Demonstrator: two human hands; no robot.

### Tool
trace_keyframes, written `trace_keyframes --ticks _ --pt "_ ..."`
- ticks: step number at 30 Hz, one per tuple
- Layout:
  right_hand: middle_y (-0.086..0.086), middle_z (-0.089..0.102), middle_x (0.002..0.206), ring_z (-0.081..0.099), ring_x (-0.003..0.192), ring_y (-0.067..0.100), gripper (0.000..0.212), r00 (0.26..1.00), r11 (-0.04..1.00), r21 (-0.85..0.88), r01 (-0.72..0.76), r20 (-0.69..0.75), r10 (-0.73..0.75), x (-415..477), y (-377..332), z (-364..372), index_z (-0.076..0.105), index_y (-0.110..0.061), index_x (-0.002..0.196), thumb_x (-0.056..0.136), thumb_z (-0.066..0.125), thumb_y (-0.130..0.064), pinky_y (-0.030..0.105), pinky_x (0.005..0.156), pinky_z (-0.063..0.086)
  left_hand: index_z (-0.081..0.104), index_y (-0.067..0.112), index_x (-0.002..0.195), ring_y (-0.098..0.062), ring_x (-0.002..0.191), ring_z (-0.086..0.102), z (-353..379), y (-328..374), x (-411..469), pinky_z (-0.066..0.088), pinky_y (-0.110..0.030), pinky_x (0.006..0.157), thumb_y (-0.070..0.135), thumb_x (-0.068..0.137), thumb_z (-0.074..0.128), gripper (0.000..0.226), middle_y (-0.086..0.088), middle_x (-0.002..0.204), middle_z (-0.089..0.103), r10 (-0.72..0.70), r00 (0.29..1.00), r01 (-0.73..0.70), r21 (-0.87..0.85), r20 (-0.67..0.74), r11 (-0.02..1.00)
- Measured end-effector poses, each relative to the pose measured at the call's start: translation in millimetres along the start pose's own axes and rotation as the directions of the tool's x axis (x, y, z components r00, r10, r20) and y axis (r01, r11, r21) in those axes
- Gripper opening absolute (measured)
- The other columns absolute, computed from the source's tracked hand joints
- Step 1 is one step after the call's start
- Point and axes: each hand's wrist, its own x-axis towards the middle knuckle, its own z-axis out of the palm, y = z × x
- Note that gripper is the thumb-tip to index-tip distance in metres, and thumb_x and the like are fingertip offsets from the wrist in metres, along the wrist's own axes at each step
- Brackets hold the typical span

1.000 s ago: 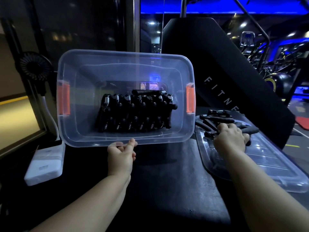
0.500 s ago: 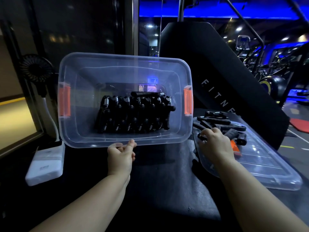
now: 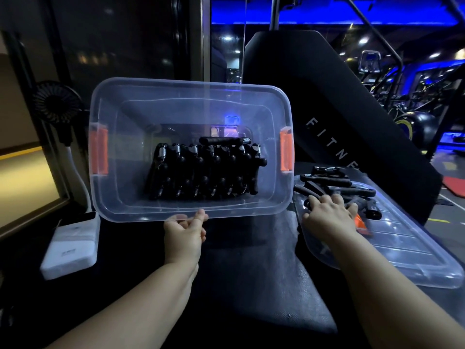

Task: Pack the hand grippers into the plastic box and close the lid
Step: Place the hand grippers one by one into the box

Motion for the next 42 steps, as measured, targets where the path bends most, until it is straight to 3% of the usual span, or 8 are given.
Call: trace_keyframes --ticks 6,11,19,23,29,34,39,42 --pt "0.004 0.051 0.125 0.026 0.128 0.025 0.033 0.998 1.000 0.015 -0.011 -0.069 0.012 -1.9 -1.5 1.1 0.057 -0.022 0.114 0.088 0.042 -0.037 0.047 0.100 0.020 0.040 0.009 0.111 -0.009 0.061 0.053 0.0 0.9 0.3 0.045 -0.022 0.057 0.019 0.092 0.060 0.030 -0.004 0.083 0.070 0.004 1.000 -0.004 -0.002 -0.001 1.000" --pt "0.004 0.057 0.117 0.030 0.121 0.026 0.027 0.973 0.991 0.135 0.023 -0.229 0.008 -5.2 3.7 0.8 0.059 -0.022 0.111 0.090 0.044 -0.030 0.041 0.098 0.020 0.039 0.009 0.111 -0.009 0.060 0.052 0.3 1.4 -0.3 0.045 -0.023 0.058 0.019 0.092 0.061 0.030 -0.004 0.083 0.069 0.003 1.000 -0.003 -0.003 -0.004 1.000" --pt "0.008 0.065 0.101 0.049 0.109 0.033 0.030 0.877 0.965 0.198 0.171 -0.477 -0.058 -10.1 6.6 0.2 0.066 -0.019 0.104 0.090 0.045 -0.036 0.041 0.102 0.018 0.039 0.009 0.110 -0.008 0.059 0.052 0.9 1.9 -1.2 0.045 -0.023 0.057 0.019 0.092 0.061 0.030 -0.003 0.081 0.069 -0.004 1.000 0.004 -0.002 -0.002 1.000" --pt "0.009 0.068 0.097 0.051 0.107 0.035 0.029 0.809 0.942 0.239 0.236 -0.585 -0.055 -14.0 0.5 -3.0 0.066 -0.015 0.101 0.085 0.056 -0.037 0.041 0.102 0.021 0.039 0.009 0.109 -0.009 0.060 0.051 0.2 2.3 -1.8 0.045 -0.022 0.057 0.020 0.092 0.061 0.030 -0.002 0.081 0.069 0.000 1.000 0.000 -0.004 -0.001 1.000" --pt "0.006 0.069 0.093 0.058 0.094 0.034 0.041 0.788 0.907 0.263 0.329 -0.606 -0.110 -21.2 -5.2 -5.6 0.062 -0.014 0.100 0.085 0.042 -0.047 0.043 0.087 0.037 0.040 0.009 0.110 -0.009 0.060 0.052 -0.2 1.6 -1.1 0.046 -0.023 0.058 0.022 0.091 0.061 0.031 -0.002 0.082 0.070 0.008 1.000 -0.008 0.005 0.000 1.000" --pt "0.006 0.070 0.095 0.063 0.093 0.034 0.042 0.764 0.881 0.242 0.405 -0.619 -0.181 -22.1 -4.5 -5.5 0.064 -0.012 0.102 0.086 0.043 -0.045 0.045 0.083 0.046 0.040 0.011 0.109 -0.007 0.058 0.052 -0.7 0.3 0.0 0.045 -0.023 0.058 0.022 0.091 0.062 0.030 -0.002 0.080 0.070 0.008 1.000 -0.008 0.013 -0.002 1.000" --pt "0.000 0.070 0.076 0.065 0.076 0.028 0.036 0.704 0.913 0.093 0.398 -0.669 -0.239 -23.7 -3.2 -8.1 0.067 -0.021 0.083 0.078 0.052 -0.053 0.036 0.080 0.038 0.039 0.011 0.108 -0.007 0.059 0.052 -0.9 -1.0 0.9 0.045 -0.022 0.058 0.022 0.091 0.061 0.030 -0.001 0.081 0.070 0.010 1.000 -0.010 0.017 0.001 1.000" --pt "-0.003 0.067 0.070 0.064 0.072 0.026 0.031 0.718 0.929 0.050 0.366 -0.650 -0.248 -25.6 -7.2 -10.4 0.061 -0.022 0.074 0.077 0.059 -0.052 0.035 0.079 0.034 0.039 0.011 0.108 -0.007 0.057 0.051 -0.1 -1.1 1.2 0.044 -0.022 0.057 0.022 0.092 0.062 0.030 -0.001 0.080 0.070 0.014 1.000 -0.013 0.018 -0.007 1.000"
